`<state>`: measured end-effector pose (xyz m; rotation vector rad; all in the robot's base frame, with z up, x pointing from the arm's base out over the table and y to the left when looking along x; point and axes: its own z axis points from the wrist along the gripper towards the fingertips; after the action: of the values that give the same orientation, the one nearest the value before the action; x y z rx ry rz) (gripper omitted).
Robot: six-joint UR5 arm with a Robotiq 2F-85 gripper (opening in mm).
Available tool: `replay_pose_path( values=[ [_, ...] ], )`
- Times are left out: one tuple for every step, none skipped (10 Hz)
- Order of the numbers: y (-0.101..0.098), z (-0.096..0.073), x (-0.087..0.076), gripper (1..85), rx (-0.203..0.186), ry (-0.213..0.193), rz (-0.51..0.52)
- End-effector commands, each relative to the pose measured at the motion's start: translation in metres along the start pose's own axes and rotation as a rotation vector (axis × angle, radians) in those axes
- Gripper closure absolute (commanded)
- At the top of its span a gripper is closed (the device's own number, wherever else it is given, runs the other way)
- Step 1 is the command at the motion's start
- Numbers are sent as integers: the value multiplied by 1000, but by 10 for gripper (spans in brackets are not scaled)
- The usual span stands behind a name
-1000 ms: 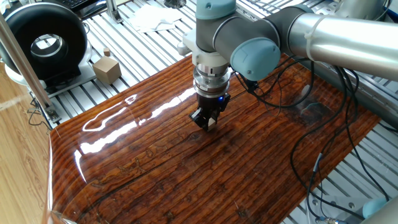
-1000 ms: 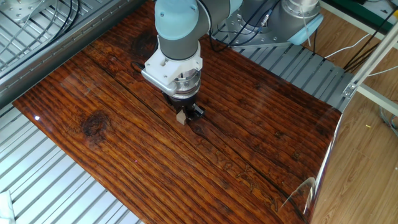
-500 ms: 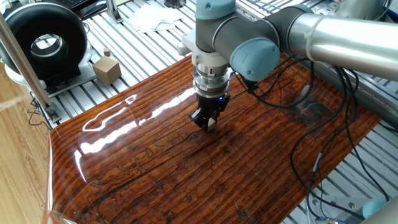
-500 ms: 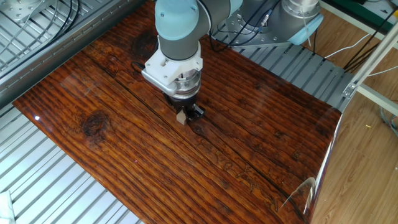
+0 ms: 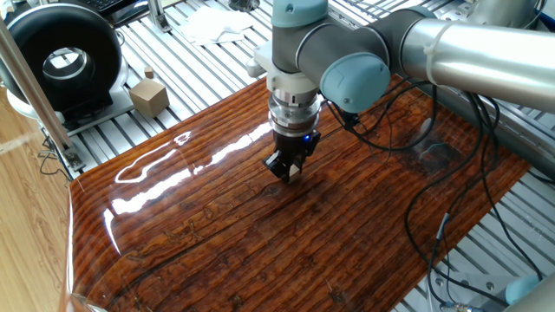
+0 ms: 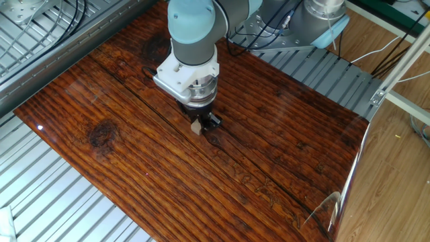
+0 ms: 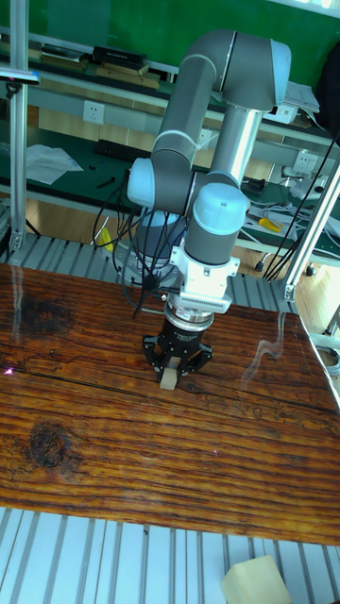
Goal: Hold a small block with the gripper and sweep it from left to right on the table
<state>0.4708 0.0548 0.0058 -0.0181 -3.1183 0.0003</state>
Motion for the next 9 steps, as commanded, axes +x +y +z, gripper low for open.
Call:
replay_pose_path(
  values=[
    [4, -1, -1, 847, -7, 0, 15],
    [5, 0, -1, 847, -7, 0, 18],
    [6, 0, -1, 847, -7, 0, 20],
    [6, 0, -1, 847, -7, 0, 20],
    [6, -1, -1, 847, -7, 0, 21],
    [6, -1, -1, 847, -9, 0, 21],
    [6, -1, -1, 847, -9, 0, 21],
    [6, -1, -1, 847, -9, 0, 23],
    [7, -1, -1, 847, -10, 0, 24]
  ],
)
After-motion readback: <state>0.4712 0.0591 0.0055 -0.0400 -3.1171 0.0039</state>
